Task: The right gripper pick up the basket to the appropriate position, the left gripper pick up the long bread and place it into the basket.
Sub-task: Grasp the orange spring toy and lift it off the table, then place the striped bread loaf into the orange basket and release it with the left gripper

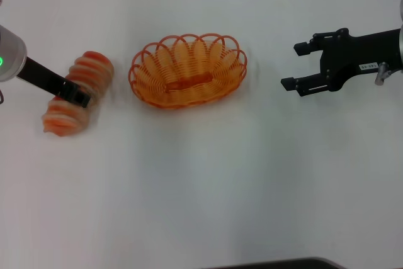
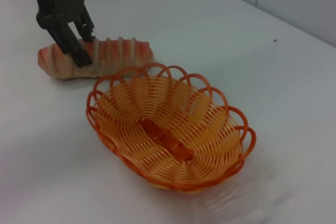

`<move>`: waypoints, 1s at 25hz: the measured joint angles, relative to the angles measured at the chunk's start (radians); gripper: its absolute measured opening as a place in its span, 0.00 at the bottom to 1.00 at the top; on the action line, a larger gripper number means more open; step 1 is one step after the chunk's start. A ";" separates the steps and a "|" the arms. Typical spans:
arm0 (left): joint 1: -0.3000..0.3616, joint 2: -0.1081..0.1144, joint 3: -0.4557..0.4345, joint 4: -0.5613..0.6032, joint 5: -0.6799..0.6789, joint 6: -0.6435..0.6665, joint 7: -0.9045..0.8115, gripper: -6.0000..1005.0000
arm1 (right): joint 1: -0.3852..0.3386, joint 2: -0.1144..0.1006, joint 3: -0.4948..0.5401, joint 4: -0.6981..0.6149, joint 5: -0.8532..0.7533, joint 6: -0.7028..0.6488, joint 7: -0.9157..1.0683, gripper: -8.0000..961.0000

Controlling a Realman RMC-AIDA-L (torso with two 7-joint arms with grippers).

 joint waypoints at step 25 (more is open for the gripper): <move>-0.062 0.003 -0.072 0.259 -0.273 0.231 0.672 0.30 | 0.000 0.000 0.000 -0.003 0.000 -0.007 0.003 0.89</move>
